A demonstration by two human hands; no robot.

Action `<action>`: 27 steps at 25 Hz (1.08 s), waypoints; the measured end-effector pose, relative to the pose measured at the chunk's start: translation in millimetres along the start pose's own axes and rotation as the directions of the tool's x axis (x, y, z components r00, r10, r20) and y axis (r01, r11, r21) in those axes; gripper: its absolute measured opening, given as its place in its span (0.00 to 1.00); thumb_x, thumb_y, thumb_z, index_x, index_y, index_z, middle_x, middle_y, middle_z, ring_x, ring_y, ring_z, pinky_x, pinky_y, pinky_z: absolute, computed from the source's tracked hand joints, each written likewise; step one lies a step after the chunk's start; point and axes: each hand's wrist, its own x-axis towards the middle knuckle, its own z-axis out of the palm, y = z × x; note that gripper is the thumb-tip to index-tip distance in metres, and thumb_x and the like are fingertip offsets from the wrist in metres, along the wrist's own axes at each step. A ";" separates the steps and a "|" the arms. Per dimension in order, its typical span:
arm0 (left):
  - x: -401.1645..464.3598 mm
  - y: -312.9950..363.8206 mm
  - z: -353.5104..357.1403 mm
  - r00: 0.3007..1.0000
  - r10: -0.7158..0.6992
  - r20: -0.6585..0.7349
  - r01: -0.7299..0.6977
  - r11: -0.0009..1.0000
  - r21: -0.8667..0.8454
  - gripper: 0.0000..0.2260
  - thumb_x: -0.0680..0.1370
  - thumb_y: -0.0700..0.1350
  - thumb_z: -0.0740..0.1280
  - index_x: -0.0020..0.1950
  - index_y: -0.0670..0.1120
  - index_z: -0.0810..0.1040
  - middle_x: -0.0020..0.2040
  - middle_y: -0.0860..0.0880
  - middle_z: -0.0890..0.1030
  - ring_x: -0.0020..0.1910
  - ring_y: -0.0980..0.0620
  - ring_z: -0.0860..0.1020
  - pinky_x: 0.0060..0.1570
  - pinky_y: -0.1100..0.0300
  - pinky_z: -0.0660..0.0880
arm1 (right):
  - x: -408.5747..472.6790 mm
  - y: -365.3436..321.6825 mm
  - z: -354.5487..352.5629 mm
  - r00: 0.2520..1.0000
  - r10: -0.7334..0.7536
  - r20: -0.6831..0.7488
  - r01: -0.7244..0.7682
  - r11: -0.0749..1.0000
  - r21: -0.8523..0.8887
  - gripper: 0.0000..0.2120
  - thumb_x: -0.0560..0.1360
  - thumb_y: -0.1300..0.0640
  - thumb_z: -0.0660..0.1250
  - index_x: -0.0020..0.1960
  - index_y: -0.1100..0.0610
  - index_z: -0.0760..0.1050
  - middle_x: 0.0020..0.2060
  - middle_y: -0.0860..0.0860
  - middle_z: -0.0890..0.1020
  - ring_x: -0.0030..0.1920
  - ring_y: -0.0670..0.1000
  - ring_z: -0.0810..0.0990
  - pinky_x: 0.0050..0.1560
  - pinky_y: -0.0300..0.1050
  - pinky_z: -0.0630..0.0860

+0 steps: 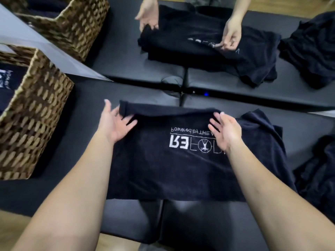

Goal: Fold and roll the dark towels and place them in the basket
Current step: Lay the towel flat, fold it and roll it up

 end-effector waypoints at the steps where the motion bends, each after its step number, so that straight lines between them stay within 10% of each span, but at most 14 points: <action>1: 3.5 0.4 2.7 0.995 0.096 0.009 -0.096 0.994 -0.053 0.31 0.81 0.67 0.56 0.78 0.50 0.65 0.76 0.47 0.71 0.72 0.43 0.72 0.70 0.40 0.69 | -4.1 -4.5 6.5 0.998 -0.063 0.028 0.063 0.998 -0.012 0.03 0.82 0.54 0.65 0.54 0.53 0.75 0.59 0.53 0.80 0.57 0.55 0.81 0.52 0.49 0.82; 5: -0.3 -36.0 -9.6 0.842 0.524 -0.126 -0.412 0.777 0.476 0.20 0.83 0.57 0.62 0.72 0.50 0.72 0.69 0.49 0.77 0.69 0.49 0.75 0.73 0.47 0.68 | -24.7 27.7 17.0 0.910 -0.314 0.272 0.415 0.712 -0.567 0.01 0.79 0.55 0.69 0.50 0.51 0.79 0.49 0.47 0.83 0.53 0.48 0.82 0.55 0.48 0.78; 9: -4.7 -92.9 -62.2 0.763 0.644 0.062 -0.081 0.000 0.997 0.24 0.81 0.55 0.65 0.75 0.47 0.70 0.74 0.47 0.72 0.75 0.44 0.66 0.74 0.44 0.63 | -20.8 67.5 13.9 0.820 -0.087 0.566 0.573 0.110 -0.812 0.20 0.81 0.49 0.65 0.71 0.51 0.73 0.76 0.49 0.69 0.74 0.52 0.66 0.75 0.53 0.62; 12: -18.3 -102.4 -81.9 0.755 0.628 -0.190 0.199 0.057 0.978 0.28 0.79 0.63 0.63 0.72 0.46 0.70 0.68 0.44 0.74 0.66 0.40 0.72 0.62 0.42 0.70 | -19.0 71.1 13.6 0.814 -0.038 0.580 0.573 -0.115 -0.811 0.25 0.82 0.46 0.61 0.78 0.49 0.64 0.82 0.48 0.54 0.80 0.53 0.53 0.76 0.58 0.53; 17: -22.8 -83.7 -92.2 0.759 0.624 -0.189 0.178 0.080 0.981 0.19 0.82 0.63 0.57 0.54 0.46 0.70 0.47 0.44 0.80 0.42 0.41 0.74 0.44 0.50 0.68 | -21.2 72.1 15.3 0.828 -0.004 0.561 0.554 -0.155 -0.818 0.25 0.83 0.45 0.59 0.78 0.48 0.63 0.82 0.49 0.51 0.81 0.54 0.50 0.76 0.61 0.52; 22: -16.5 -54.0 -117.0 0.617 0.727 -0.301 0.323 0.115 0.939 0.16 0.80 0.50 0.66 0.64 0.43 0.73 0.63 0.37 0.76 0.63 0.33 0.73 0.60 0.38 0.68 | -14.6 53.1 -14.5 0.855 -0.062 0.516 0.499 -0.180 -0.848 0.23 0.83 0.44 0.59 0.76 0.50 0.66 0.81 0.49 0.56 0.79 0.54 0.54 0.76 0.60 0.55; 27: 4.3 -73.4 -17.6 0.713 0.549 0.437 -0.237 -0.398 0.886 0.13 0.78 0.48 0.69 0.62 0.49 0.78 0.63 0.48 0.78 0.63 0.44 0.74 0.62 0.43 0.66 | 3.7 25.7 -61.6 0.919 -0.109 0.379 0.358 -0.176 -0.917 0.24 0.83 0.44 0.58 0.77 0.49 0.65 0.81 0.47 0.56 0.79 0.54 0.54 0.73 0.61 0.57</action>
